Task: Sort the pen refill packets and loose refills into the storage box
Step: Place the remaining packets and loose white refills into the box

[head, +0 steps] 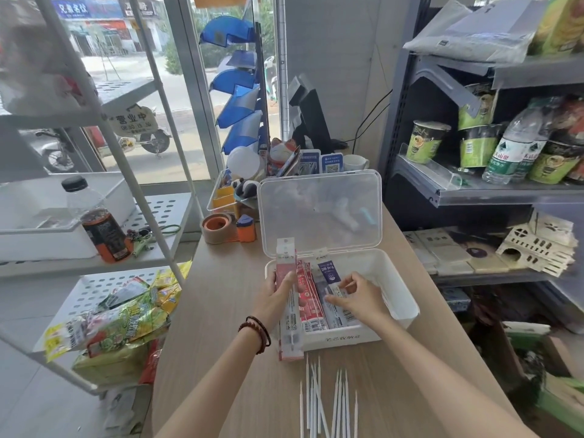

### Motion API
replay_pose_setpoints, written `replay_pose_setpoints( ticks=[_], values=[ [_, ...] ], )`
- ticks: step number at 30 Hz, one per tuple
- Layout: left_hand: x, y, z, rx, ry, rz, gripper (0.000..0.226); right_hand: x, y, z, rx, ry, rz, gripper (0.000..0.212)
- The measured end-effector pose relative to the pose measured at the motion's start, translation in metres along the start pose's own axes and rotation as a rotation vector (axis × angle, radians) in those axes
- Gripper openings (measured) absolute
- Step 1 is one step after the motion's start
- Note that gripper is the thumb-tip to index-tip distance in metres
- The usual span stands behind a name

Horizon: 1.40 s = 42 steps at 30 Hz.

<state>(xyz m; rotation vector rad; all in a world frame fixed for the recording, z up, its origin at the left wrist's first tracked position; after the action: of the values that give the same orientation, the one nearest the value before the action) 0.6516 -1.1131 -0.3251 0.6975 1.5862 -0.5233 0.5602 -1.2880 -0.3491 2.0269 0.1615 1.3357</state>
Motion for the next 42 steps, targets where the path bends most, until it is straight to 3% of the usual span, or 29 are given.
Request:
replay_pose_setpoints(
  ticks=[6, 17, 22, 28, 34, 42],
  values=[
    [0.002, 0.001, 0.006, 0.006, 0.015, -0.031, 0.026, -0.001, -0.002, 0.002, 0.052, 0.043, -0.075, 0.029],
    [0.007, 0.002, 0.010, 0.063, 0.094, -0.245, 0.013, -0.003, -0.006, 0.002, 0.116, 0.008, -0.188, 0.037],
    [0.008, 0.004, 0.011, 0.078, 0.138, -0.331, 0.022, 0.014, 0.002, -0.011, 0.001, 0.133, -0.024, 0.023],
    [0.008, 0.006, 0.007, 0.074, 0.126, -0.339, 0.019, 0.035, -0.001, -0.029, 0.130, 0.189, 0.171, 0.041],
    [0.005, 0.005, 0.004, 0.078, 0.067, -0.280, 0.018, 0.056, -0.016, -0.027, 0.184, 0.150, 0.178, 0.047],
    [0.007, 0.008, 0.003, 0.135, 0.185, -0.292, 0.019, 0.047, -0.007, -0.016, 0.113, 0.065, 0.346, 0.032]
  ],
)
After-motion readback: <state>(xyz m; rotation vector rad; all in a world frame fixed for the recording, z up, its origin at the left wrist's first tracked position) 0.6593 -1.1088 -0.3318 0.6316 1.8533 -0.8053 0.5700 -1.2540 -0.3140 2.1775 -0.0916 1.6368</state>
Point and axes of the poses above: each hand's wrist, its own z-axis towards the middle knuckle, its own y-axis out of the back of the hand, x = y × z, the point moved 3 cm from there along z, towards the middle knuckle, and after that the axes turned 9 degrees about x, right-handed, at the moved point
